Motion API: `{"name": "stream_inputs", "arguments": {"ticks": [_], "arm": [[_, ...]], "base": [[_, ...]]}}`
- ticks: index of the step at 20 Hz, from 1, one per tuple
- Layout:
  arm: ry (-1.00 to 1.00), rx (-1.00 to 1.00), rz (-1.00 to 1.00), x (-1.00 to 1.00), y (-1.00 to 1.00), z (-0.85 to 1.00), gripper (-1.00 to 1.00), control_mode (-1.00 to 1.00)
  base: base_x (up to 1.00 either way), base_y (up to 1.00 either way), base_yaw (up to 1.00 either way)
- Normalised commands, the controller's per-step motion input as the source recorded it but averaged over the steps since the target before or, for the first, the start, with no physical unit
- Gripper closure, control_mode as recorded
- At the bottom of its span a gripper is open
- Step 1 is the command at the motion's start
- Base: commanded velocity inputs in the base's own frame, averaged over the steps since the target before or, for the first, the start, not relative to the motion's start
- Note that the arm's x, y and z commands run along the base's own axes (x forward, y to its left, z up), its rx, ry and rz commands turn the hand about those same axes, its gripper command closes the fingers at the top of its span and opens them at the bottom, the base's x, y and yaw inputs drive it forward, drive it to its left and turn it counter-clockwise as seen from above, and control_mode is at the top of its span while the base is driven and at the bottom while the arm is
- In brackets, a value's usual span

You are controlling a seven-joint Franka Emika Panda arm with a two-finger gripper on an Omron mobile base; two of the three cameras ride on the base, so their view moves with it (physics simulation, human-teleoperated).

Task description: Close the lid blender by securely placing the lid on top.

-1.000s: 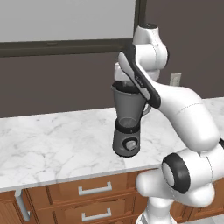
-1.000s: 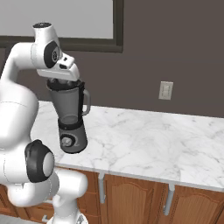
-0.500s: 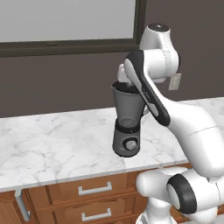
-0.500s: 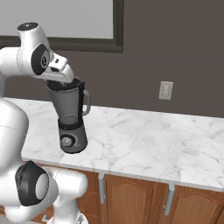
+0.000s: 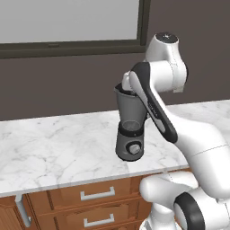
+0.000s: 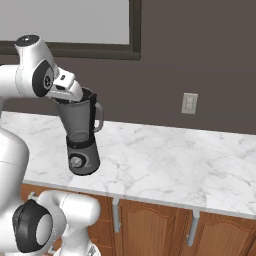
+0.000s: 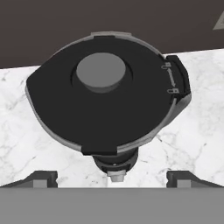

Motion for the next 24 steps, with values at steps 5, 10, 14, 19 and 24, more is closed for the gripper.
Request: {"name": "stream_inputs", "arguments": {"ticks": [5,10,14,19,24], "arm": [[-0.08,0.00,0.00,-0.02,0.00,0.00,-1.00,-1.00],[-0.19,0.00,0.00,-0.12,0.00,0.14,-1.00,-1.00],[-0.18,0.00,0.00,-0.01,0.00,0.10,-1.00,-1.00],[-0.04,0.00,0.00,0.11,0.02,-0.02,-1.00,-1.00],[0.00,0.00,0.00,0.04,0.10,-0.18,-1.00,-1.00]], "base": [[0.00,0.00,0.00],[0.00,0.00,0.00],[0.00,0.00,0.00],[0.00,0.00,0.00],[0.00,0.00,0.00]]}}
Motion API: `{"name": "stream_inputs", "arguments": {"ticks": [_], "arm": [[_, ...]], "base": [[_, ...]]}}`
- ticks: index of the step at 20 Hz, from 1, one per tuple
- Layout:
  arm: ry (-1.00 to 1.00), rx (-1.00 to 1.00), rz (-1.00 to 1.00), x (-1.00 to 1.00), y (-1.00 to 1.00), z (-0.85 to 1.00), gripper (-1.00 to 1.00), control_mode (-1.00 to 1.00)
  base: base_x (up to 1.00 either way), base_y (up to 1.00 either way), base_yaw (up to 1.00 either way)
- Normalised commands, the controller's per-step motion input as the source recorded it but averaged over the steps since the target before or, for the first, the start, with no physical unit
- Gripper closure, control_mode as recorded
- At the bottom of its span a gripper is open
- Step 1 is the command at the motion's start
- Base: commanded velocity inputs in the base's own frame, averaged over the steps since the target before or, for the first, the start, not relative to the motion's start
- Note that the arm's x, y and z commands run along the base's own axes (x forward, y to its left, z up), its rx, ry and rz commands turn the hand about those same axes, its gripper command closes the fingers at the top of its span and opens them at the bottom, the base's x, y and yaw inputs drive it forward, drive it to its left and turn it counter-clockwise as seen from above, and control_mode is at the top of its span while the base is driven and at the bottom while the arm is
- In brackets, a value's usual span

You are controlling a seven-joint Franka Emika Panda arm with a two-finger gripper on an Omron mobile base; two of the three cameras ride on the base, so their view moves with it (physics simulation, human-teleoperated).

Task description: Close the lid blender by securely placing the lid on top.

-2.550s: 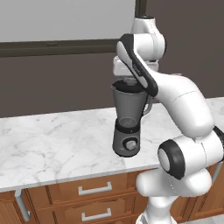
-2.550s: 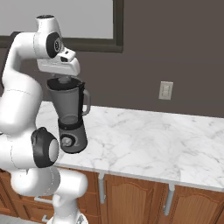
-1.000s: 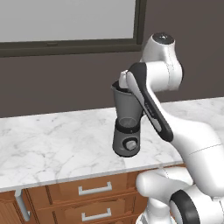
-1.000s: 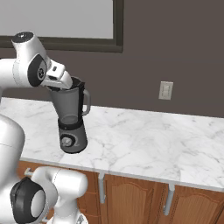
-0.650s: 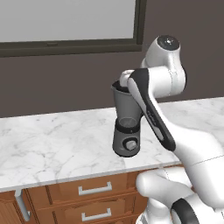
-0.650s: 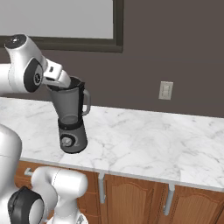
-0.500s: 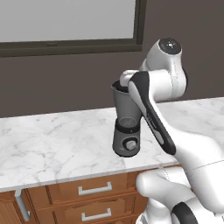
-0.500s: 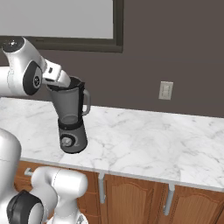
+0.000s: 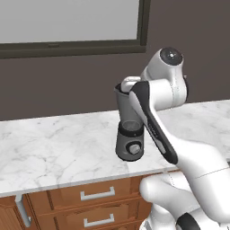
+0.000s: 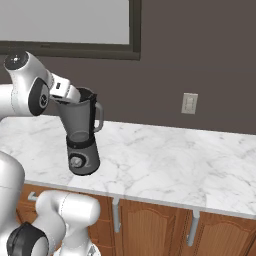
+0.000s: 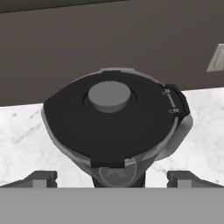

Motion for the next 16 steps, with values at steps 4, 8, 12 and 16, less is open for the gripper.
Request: {"name": "stream_inputs", "arguments": {"ticks": [4,8,12,16], "arm": [[0.00,0.00,0.00,0.00,0.12,-0.23,-1.00,-1.00],[0.00,0.00,0.00,0.00,0.08,-0.30,-1.00,-1.00],[-0.04,0.00,0.00,-0.16,0.01,-0.02,-1.00,-1.00],[-0.12,0.00,0.00,-0.78,0.00,0.27,-1.00,-1.00]], "base": [[0.00,0.00,0.00],[0.00,0.00,0.00],[0.00,0.00,0.00],[0.00,0.00,0.00]]}}
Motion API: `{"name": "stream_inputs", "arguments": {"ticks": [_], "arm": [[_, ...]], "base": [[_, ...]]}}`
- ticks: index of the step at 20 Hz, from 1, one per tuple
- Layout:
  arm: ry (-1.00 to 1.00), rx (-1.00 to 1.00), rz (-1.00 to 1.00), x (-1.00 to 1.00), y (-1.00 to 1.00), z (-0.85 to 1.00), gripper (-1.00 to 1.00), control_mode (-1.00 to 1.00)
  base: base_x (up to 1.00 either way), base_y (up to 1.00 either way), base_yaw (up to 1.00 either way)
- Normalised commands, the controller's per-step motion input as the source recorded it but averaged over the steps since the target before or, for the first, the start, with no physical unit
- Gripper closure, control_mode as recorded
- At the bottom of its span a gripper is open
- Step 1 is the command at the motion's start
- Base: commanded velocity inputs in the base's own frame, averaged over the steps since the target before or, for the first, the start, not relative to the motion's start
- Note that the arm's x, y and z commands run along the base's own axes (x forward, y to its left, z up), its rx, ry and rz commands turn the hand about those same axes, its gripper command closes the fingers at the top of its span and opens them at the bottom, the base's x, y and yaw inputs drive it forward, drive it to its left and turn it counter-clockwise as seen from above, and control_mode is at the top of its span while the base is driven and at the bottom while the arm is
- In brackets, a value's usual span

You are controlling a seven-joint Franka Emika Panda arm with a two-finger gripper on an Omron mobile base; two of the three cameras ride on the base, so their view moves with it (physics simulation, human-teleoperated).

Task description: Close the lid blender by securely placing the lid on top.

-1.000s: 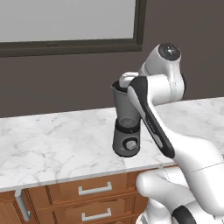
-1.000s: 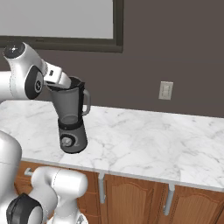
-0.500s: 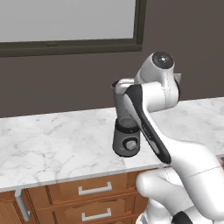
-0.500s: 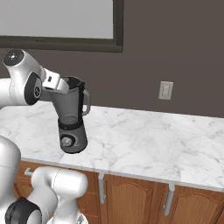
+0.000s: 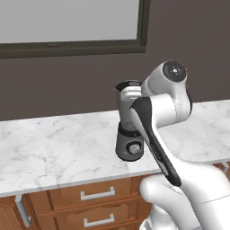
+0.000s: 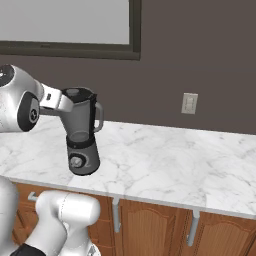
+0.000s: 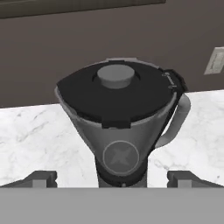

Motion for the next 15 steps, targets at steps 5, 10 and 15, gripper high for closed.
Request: {"name": "stream_inputs", "arguments": {"ticks": [5,10,15], "arm": [[-0.14,0.00,0.00,-0.96,0.00,0.37,-1.00,-1.00],[-0.13,0.00,0.00,-0.95,0.00,0.56,-1.00,-1.00],[-0.09,0.00,0.00,-0.80,0.00,0.68,-1.00,-1.00]], "base": [[0.00,0.00,0.00],[0.00,0.00,0.00],[0.00,0.00,0.00]]}}
